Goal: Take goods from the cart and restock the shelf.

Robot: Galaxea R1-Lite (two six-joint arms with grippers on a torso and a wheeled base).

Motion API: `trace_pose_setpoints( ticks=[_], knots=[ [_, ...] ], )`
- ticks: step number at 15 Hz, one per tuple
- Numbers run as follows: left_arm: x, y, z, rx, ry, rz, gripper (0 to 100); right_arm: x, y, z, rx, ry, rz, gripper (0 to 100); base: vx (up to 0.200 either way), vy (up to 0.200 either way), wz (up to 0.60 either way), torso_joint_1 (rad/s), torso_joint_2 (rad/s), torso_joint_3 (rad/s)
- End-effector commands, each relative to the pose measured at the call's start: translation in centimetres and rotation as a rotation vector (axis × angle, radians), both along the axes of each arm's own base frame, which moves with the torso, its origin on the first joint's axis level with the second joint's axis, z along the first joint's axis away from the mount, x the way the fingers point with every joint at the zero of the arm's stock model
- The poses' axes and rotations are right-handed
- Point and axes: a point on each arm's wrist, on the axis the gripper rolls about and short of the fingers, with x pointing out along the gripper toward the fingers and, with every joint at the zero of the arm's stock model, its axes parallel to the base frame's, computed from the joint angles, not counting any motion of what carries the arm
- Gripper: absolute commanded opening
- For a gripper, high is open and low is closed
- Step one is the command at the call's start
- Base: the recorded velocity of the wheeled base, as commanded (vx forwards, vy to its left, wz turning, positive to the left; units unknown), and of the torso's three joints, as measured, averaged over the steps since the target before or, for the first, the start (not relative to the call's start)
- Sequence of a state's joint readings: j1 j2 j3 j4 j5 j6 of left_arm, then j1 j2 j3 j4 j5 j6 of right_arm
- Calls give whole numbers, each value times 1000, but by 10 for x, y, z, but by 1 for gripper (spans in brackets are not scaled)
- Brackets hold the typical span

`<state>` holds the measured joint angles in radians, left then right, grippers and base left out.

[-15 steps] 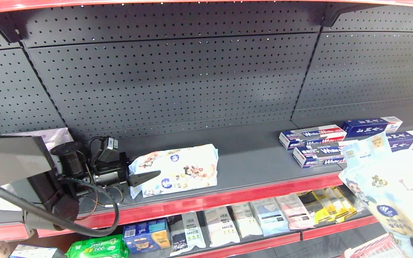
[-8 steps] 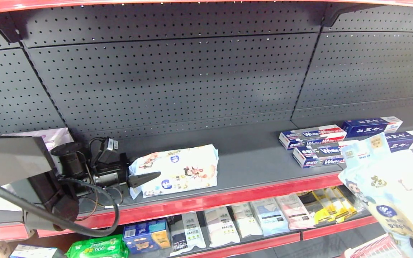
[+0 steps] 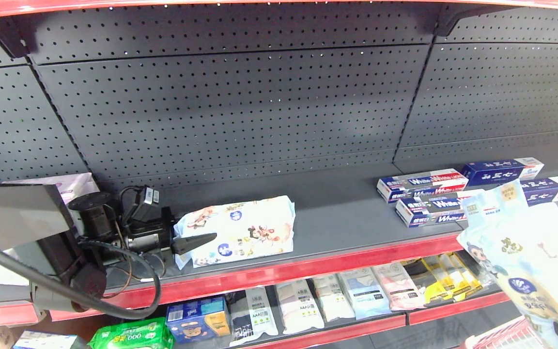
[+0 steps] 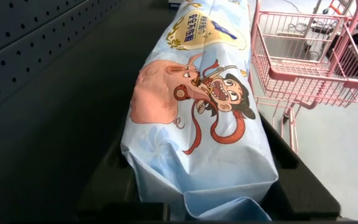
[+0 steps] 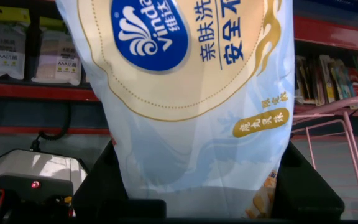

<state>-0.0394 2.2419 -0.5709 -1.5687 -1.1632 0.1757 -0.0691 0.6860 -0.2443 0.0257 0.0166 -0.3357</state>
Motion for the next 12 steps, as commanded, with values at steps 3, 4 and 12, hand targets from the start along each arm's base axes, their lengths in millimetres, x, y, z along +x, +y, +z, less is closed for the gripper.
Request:
trace_pose_setpoints(
  ticks=[3, 4, 12],
  knots=[
    [1, 0, 1, 2, -11, 1, 100, 0, 0, 0, 0, 2, 0, 0, 0, 0, 0, 0, 0, 0],
    [1, 0, 0, 2, -11, 3, 100, 0, 0, 0, 0, 2, 0, 0, 0, 0, 0, 0, 0, 0],
    [0, 4, 0, 32, -76, 23, 100, 0, 0, 0, 0, -1, 0, 0, 0, 0, 0, 0, 0, 0]
  ],
)
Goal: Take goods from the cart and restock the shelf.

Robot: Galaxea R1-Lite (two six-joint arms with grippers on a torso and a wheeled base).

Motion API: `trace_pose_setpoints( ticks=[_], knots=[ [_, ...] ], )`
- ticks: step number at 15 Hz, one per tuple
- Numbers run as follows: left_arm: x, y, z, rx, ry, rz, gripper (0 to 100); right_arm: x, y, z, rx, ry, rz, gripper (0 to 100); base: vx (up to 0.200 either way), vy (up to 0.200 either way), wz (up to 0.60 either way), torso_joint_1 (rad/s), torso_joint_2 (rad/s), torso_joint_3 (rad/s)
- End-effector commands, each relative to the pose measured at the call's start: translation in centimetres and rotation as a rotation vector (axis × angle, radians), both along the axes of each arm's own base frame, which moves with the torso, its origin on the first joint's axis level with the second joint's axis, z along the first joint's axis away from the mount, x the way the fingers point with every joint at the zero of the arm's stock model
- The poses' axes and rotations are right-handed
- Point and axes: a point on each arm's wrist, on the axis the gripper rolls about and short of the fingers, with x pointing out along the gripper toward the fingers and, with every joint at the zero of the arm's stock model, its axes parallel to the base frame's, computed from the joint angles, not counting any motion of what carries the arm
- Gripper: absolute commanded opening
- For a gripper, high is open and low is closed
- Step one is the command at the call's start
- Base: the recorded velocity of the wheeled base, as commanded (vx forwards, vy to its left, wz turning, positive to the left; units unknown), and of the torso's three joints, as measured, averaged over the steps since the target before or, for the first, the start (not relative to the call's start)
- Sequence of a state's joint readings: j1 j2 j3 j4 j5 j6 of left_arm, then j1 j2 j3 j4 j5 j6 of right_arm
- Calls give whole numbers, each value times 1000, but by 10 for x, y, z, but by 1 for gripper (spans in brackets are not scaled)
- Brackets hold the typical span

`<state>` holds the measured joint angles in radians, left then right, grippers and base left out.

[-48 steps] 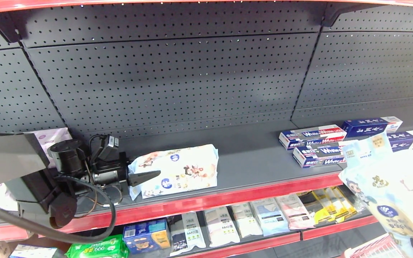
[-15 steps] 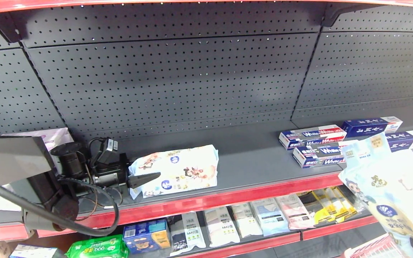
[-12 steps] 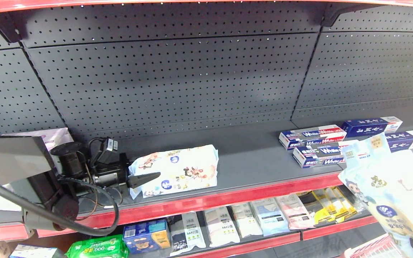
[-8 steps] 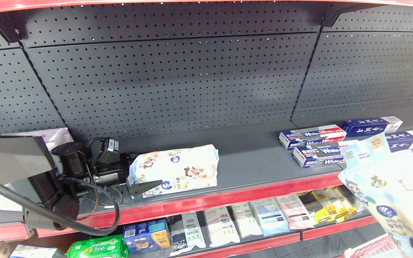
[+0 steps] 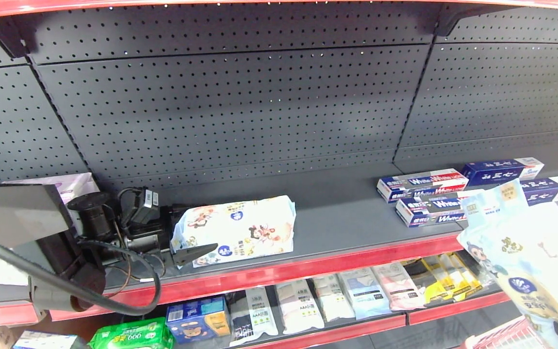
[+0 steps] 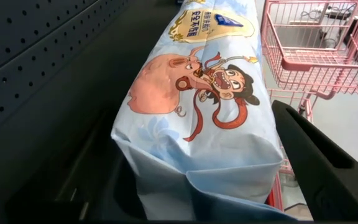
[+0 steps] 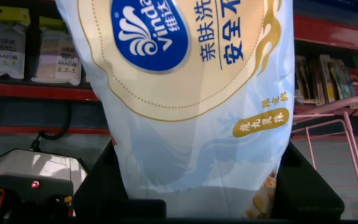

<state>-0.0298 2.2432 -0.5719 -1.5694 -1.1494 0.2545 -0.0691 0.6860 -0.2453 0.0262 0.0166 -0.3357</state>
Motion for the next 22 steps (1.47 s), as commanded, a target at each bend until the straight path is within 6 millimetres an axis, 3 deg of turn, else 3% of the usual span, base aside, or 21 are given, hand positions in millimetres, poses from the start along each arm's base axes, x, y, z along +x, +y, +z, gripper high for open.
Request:
trace_pose_setpoints(
  ticks=[1, 16, 22],
  knots=[
    [-1, 1, 0, 5, -9, 2, 100, 0, 0, 0, 0, -2, 0, 0, 0, 0, 0, 0, 0, 0],
    [-9, -2, -6, 24, 20, 69, 100, -2, 0, -2, -11, 0, -18, 0, 0, 0, 0, 0, 0, 0],
    [-26, 8, 20, -22, 60, 91, 100, 0, 0, 0, -12, -3, -14, 0, 0, 0, 0, 0, 0, 0]
  ],
)
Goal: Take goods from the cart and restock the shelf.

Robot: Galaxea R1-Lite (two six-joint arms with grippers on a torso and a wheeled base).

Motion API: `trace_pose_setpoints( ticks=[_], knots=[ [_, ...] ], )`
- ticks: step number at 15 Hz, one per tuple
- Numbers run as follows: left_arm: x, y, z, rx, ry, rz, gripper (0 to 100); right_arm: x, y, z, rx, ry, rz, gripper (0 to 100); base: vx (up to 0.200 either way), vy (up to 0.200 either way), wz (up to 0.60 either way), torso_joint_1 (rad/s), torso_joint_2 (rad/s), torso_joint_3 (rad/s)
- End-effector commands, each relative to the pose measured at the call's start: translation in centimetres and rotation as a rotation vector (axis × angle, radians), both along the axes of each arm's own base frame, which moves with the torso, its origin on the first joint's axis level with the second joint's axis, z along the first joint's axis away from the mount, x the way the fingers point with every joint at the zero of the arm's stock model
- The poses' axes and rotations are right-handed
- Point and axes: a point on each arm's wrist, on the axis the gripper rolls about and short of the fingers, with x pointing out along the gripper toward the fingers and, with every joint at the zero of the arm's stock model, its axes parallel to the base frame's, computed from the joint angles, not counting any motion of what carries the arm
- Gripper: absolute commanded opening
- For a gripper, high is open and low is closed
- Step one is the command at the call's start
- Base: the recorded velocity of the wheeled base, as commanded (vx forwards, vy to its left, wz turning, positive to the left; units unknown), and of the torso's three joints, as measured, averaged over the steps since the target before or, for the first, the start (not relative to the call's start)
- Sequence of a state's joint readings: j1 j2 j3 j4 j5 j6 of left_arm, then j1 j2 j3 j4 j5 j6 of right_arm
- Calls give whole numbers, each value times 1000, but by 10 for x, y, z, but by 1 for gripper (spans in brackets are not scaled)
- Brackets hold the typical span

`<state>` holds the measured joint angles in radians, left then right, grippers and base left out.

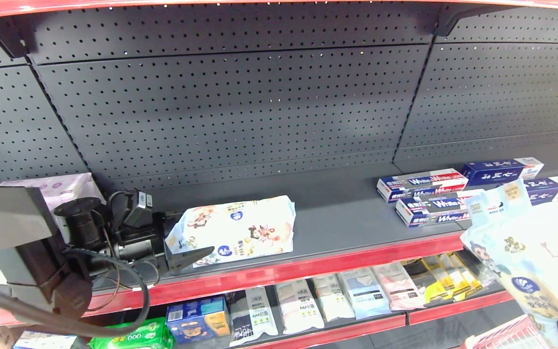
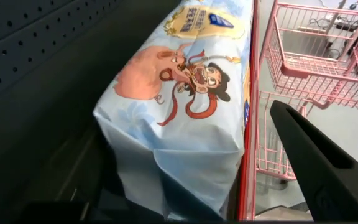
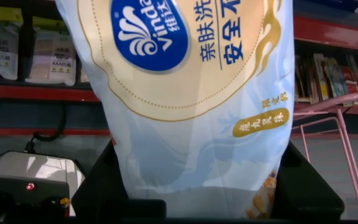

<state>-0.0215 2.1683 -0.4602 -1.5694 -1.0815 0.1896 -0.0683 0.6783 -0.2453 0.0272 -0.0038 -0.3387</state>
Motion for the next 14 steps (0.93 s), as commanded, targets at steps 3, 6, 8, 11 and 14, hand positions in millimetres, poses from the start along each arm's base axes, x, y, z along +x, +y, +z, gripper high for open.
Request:
trace_pose_setpoints(
  ticks=[3, 6, 8, 11, 14],
  knots=[
    [-6, 14, 19, -3, -55, 36, 100, 1, 0, 1, 1, 0, 5, 0, 0, 0, 0, 0, 0, 0],
    [-12, 26, 37, -1, -108, 74, 100, 2, 0, 3, 2, -5, 10, 0, 0, 0, 0, 0, 0, 0],
    [-25, 30, 46, -16, -92, 95, 100, 2, 0, 3, 1, -9, 14, 0, 0, 0, 0, 0, 0, 0],
    [-47, 31, 61, -42, -69, 107, 100, 4, 0, 6, 3, -12, 17, 0, 0, 0, 0, 0, 0, 0],
    [-70, 29, 72, -41, -92, 102, 100, 4, 0, 7, 3, -17, 19, 0, 0, 0, 0, 0, 0, 0]
  ],
)
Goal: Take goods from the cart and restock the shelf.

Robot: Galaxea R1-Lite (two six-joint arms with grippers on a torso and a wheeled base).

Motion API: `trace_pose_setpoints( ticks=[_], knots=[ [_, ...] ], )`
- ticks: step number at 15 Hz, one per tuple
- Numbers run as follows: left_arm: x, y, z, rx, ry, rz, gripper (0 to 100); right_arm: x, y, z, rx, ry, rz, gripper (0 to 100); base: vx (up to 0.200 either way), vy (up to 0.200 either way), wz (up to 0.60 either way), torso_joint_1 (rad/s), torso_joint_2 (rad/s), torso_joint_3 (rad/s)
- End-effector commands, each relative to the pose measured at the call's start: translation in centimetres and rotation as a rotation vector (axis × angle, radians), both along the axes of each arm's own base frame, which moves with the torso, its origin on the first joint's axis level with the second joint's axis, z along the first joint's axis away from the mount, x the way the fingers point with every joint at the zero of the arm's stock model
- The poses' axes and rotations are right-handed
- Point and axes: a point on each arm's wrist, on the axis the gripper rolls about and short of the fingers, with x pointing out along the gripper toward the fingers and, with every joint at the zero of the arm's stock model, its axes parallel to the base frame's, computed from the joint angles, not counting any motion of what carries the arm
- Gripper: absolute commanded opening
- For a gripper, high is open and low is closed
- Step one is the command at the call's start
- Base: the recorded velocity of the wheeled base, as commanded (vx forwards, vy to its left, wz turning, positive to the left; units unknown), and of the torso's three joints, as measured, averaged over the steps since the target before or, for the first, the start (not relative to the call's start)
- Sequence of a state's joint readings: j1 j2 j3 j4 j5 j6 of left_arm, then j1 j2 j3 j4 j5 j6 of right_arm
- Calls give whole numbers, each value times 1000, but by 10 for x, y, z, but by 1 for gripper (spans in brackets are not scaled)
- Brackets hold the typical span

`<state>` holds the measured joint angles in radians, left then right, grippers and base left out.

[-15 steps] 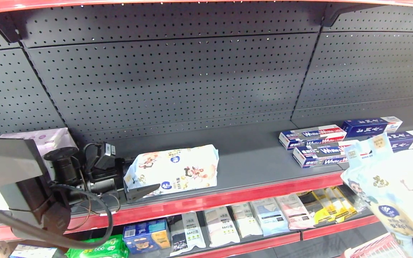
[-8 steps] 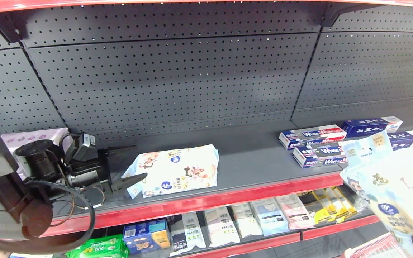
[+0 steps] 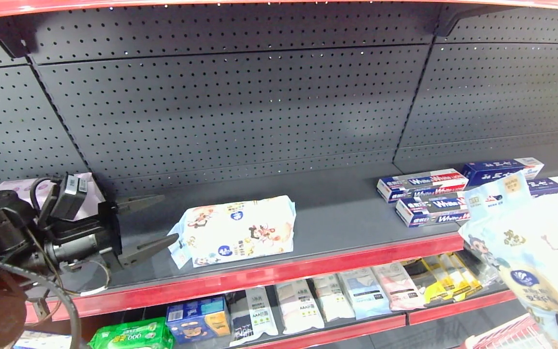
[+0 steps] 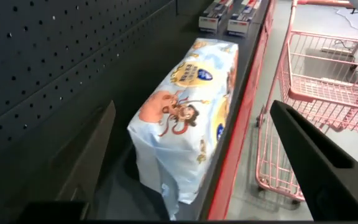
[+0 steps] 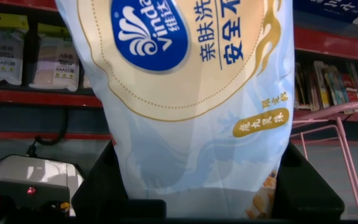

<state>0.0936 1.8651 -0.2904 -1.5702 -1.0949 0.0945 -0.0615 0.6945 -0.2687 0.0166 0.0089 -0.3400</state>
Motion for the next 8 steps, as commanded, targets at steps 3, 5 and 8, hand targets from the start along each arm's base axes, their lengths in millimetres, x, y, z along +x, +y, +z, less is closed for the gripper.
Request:
trace_pose_setpoints(
  ticks=[3, 5, 8],
  knots=[
    [-42, -8, 21, 3, -58, -16, 100, 0, 0, 0, 0, -2, 4, 0, 0, 0, 0, 0, 0, 0],
    [-57, -9, 23, 3, -59, 0, 100, 0, 0, 1, 5, -2, 18, 0, 0, 0, 0, 0, 0, 0],
    [-79, -9, 24, -2, -59, 81, 100, 1, 1, 2, 7, -10, 24, 0, 0, 0, 0, 0, 0, 0]
  ],
)
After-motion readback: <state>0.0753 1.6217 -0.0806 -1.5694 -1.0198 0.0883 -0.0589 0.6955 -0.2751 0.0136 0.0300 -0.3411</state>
